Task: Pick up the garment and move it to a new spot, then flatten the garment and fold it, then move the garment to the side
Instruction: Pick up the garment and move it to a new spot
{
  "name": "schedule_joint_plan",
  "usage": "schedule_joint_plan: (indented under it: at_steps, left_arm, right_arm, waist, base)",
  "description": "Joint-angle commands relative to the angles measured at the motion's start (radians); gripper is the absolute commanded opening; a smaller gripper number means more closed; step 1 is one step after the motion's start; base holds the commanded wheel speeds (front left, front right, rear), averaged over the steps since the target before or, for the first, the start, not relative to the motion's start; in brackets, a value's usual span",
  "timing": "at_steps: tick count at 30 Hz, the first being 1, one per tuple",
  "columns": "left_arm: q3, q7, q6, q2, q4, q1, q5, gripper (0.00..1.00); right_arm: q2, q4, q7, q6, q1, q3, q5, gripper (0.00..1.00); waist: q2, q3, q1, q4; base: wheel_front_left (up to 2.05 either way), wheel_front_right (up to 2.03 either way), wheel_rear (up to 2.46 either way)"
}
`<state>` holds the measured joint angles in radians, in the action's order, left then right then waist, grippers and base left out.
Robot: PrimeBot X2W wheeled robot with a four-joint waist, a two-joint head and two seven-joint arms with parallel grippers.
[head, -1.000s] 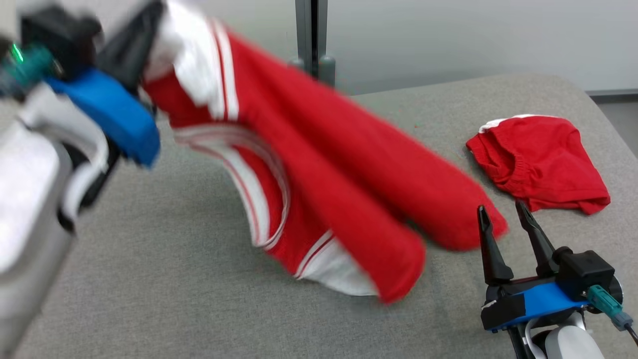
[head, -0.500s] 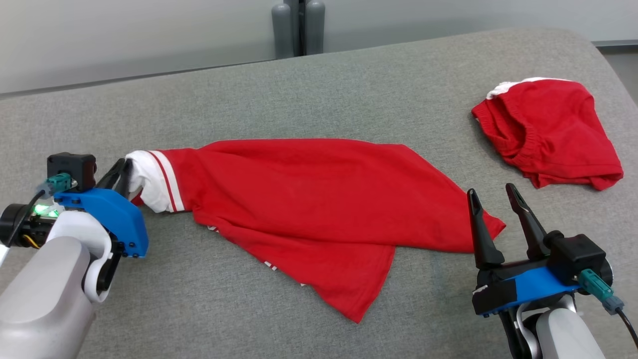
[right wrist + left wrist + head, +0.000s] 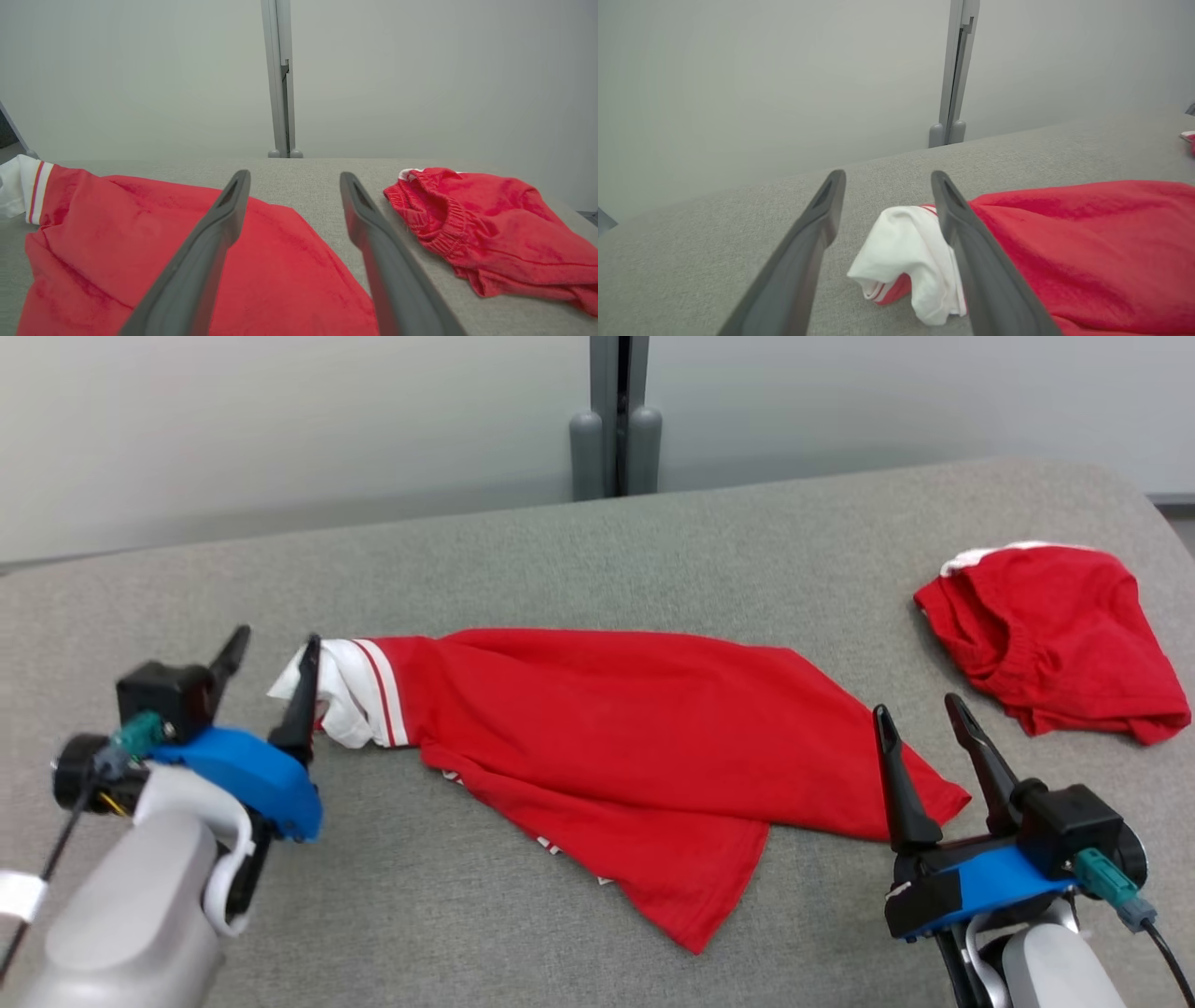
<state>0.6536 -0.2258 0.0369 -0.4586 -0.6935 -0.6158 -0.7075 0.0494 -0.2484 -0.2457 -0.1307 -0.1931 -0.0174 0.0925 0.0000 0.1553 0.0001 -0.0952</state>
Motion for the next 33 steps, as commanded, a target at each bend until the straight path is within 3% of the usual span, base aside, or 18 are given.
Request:
schedule_joint_plan:
  at_steps: [1, 7, 13, 15, 22, 33]
  left_arm:
    - [-0.01, -0.019, -0.009, 0.012, 0.033, 0.056, -0.005, 1.0]
    - [-0.047, -0.038, -0.071, 0.037, 0.15, 0.202, -0.011, 1.0]
    - [-0.185, -0.04, -0.191, 0.081, 0.373, 0.429, 0.034, 1.0]
    - [-0.221, -0.04, -0.212, 0.09, 0.434, 0.495, 0.06, 1.0]
    - [-0.279, -0.04, -0.214, 0.135, 0.52, 0.632, 0.124, 1.0]
    - [-0.308, -0.041, -0.187, 0.172, 0.499, 0.654, 0.157, 1.0]
  right_arm:
    - [0.002, -0.007, 0.003, 0.0, 0.024, 0.002, -0.008, 1.0]
    - [0.002, -0.012, 0.007, 0.0, 0.075, -0.016, -0.003, 1.0]
    - [0.002, -0.021, 0.004, 0.0, 0.126, -0.028, 0.02, 1.0]
    - [0.002, -0.024, 0.0, 0.0, 0.14, -0.03, 0.029, 1.0]
    - [0.002, -0.051, -0.012, 0.0, 0.169, -0.026, 0.044, 1.0]
    - [0.002, -0.106, -0.019, 0.0, 0.144, -0.061, 0.055, 1.0]
  waist:
    - [0.0, -0.028, -0.0001, 0.004]
    - [0.0, -0.081, -0.0001, 0.021]
    - [0.0, -0.108, -0.0001, 0.029]
    - [0.0, -0.111, -0.0001, 0.033]
    - [0.0, -0.122, -0.0001, 0.05]
    - [0.0, -0.134, -0.0001, 0.048]
  base:
    - [0.0, 0.0, 0.0]
    - [0.0, 0.0, 0.0]
    - [0.0, 0.0, 0.0]
    - [0.0, 0.0, 0.0]
    - [0.0, 0.0, 0.0]
    - [0.0, 0.0, 0.0]
